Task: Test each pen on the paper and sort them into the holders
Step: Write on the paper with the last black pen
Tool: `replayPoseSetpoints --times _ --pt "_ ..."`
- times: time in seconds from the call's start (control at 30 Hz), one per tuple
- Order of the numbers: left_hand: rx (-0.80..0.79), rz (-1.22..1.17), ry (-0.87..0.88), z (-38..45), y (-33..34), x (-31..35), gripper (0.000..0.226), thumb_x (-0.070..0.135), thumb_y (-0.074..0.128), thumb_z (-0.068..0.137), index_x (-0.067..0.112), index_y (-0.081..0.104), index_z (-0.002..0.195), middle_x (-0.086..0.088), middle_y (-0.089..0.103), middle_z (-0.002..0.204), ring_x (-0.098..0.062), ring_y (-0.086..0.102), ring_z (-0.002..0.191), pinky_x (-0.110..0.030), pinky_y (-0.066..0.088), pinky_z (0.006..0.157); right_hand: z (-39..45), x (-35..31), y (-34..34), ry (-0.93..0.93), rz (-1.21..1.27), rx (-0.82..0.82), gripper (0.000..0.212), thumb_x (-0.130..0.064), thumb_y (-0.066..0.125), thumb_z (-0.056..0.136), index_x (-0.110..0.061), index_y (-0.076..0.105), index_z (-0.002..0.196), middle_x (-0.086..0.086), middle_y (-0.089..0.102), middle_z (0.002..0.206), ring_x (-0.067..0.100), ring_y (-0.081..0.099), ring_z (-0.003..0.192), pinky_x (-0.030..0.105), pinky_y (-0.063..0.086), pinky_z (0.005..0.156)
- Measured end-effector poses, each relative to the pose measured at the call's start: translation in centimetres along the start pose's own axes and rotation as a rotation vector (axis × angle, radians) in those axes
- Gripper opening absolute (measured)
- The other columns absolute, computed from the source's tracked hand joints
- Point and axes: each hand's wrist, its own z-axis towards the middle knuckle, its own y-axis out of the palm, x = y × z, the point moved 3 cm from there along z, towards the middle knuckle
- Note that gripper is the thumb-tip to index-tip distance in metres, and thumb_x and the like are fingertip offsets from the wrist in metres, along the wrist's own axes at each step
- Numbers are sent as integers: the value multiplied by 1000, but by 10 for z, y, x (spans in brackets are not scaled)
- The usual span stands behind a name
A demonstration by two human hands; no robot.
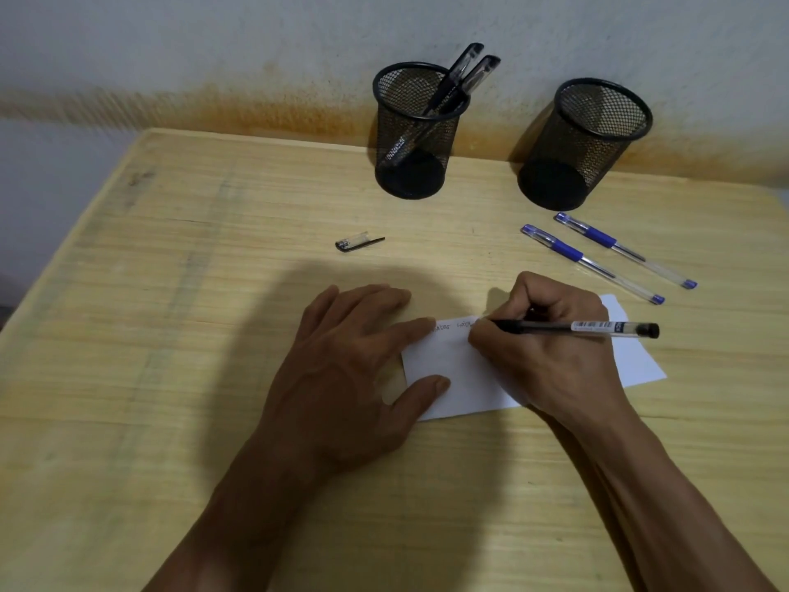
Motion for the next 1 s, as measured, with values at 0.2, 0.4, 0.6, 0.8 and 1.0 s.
replayPoseSetpoints --times 0.2,0.4,0.6,0.8,1.0 --pt "-5 -1 3 -1 -1 0 55 62 57 81 31 64 126 3 55 140 -17 46 134 -51 30 112 0 2 -1 3 17 11 21 3 74 71 1 56 61 11 58 56 26 52 56 26 42 48" --pt "-10 -5 4 0 0 0 55 62 58 81 31 64 126 3 55 140 -16 46 134 -50 30 113 0 2 0 15 14 13 22 4 74 71 0 55 60 10 57 55 14 48 51 22 40 48" --pt "-4 15 11 0 1 0 55 62 57 81 31 64 127 3 55 140 -16 45 134 -50 30 113 1 3 -2 59 73 55 17 6 72 73 4 57 65 15 61 61 29 57 60 28 47 51" --pt "31 1 14 0 1 0 54 61 60 80 31 65 124 4 56 138 -15 47 132 -50 31 113 6 12 -15 152 382 76 28 15 65 75 -8 57 60 17 63 56 26 58 47 34 50 54" --pt "37 18 14 0 1 1 54 61 58 79 30 66 122 6 58 135 -12 49 129 -49 34 112 2 8 -17 146 353 150 15 13 67 78 2 60 71 3 64 53 11 59 49 23 51 53"
